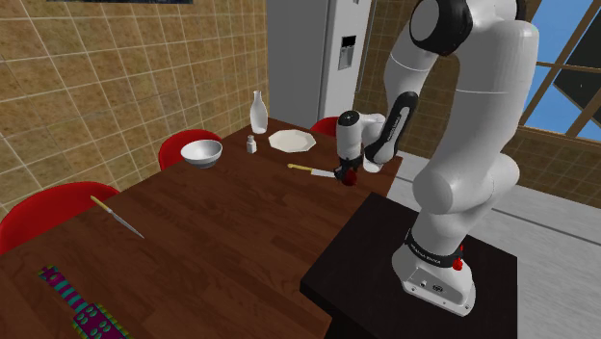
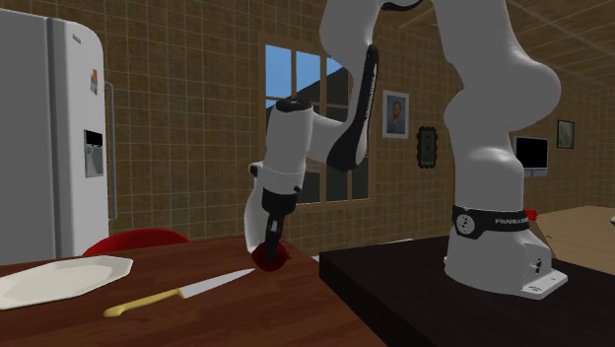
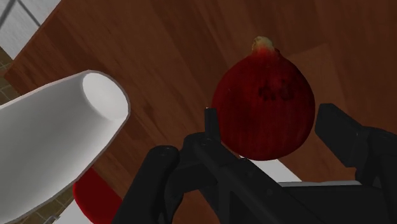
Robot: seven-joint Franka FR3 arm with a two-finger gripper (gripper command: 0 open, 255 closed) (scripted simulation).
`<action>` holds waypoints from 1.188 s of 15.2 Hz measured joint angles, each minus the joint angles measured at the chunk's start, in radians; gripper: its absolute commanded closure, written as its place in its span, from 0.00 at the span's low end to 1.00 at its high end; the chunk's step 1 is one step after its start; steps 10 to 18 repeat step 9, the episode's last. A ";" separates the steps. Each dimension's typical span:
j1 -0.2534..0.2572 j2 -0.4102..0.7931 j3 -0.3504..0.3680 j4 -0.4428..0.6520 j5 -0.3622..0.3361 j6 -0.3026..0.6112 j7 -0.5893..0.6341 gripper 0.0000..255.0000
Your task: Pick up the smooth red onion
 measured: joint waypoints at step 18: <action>-0.015 -0.156 0.037 -0.067 0.234 -0.055 -0.235 1.00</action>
